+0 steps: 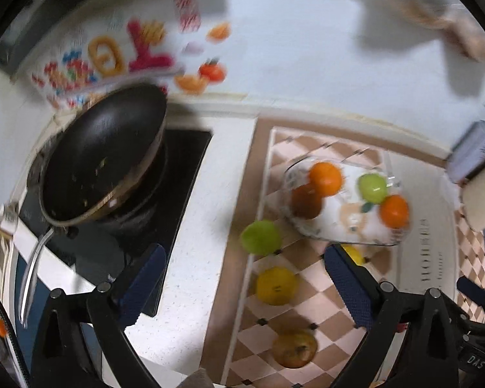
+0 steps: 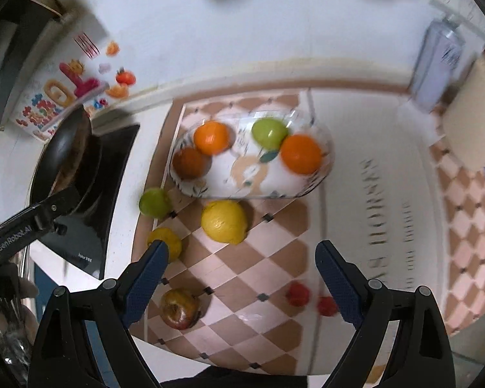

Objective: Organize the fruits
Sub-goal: 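Grasp a yellow lemon with the left tool while the right tool grasps the large lemon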

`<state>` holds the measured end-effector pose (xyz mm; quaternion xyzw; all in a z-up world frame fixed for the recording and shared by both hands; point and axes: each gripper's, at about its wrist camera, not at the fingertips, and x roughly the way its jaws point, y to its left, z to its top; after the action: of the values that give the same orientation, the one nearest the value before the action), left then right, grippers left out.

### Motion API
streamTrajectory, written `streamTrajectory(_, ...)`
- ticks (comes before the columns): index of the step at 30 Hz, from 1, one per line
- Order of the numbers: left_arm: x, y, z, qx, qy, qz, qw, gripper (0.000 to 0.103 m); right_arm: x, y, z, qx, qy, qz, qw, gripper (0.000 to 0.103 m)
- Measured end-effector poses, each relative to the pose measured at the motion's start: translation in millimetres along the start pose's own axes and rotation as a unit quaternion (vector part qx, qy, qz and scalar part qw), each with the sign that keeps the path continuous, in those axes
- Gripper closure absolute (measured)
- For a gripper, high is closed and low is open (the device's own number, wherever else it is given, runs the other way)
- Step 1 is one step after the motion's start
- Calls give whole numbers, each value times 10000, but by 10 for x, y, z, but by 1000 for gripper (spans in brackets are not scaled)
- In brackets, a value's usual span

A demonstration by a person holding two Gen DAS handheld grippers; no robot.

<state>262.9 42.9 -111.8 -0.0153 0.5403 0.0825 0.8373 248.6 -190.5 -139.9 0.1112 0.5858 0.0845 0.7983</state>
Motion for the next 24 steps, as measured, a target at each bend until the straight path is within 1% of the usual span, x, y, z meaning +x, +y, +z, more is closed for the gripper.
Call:
streamTrajectory(2, 201, 91, 13, -147, 255, 5, 9996, 2, 321, -20, 56, 104, 258, 213, 9994, 9)
streamTrajectory(5, 527, 193, -38, -383, 724, -65, 9966, 2, 744, -35, 139, 225, 602, 381, 9972, 9)
streamTrajectory(6, 640, 216, -72, -463, 886, -80, 9950, 2, 946, -30, 174, 250, 757, 419, 9959, 9)
streamTrajectory(8, 789, 225, -135, -555, 1108, -100, 9922, 2, 1225, 2, 234, 244, 945, 448, 9942, 9)
streamTrajectory(10, 918, 214, -188, -609, 1298, -109, 9896, 2, 1420, 34, 280, 202, 1057, 459, 9931, 10)
streamTrajectory(11, 970, 195, -207, -611, 1376, -107, 9886, 2, 1525, 61, 298, 144, 1127, 466, 9924, 12)
streamTrajectory(13, 1080, 156, -244, -579, 1524, -68, 9866, 2, 1709, 109, 292, 31, 1259, 508, 9907, 34)
streamTrajectory(14, 1120, 139, -260, -567, 1585, -63, 9857, 2, 1783, 119, 276, 4, 1336, 466, 9899, 36)
streamTrajectory(16, 1201, 86, -294, -520, 1703, -93, 9840, 2, 1799, 67, 231, 94, 1267, 575, 9902, 36)
streamTrajectory(19, 1282, -6, -342, -344, 1819, -175, 9825, 2, 1732, -16, 170, 92, 1302, 442, 9905, 36)
streamTrajectory(21, 1334, -93, -380, -176, 1900, -247, 9813, 2, 1624, -154, 99, 164, 1346, 409, 9899, 36)
streamTrajectory(24, 1416, -232, -422, 103, 1985, -299, 9796, 2, 1459, -318, 20, 204, 1281, 268, 9912, 36)
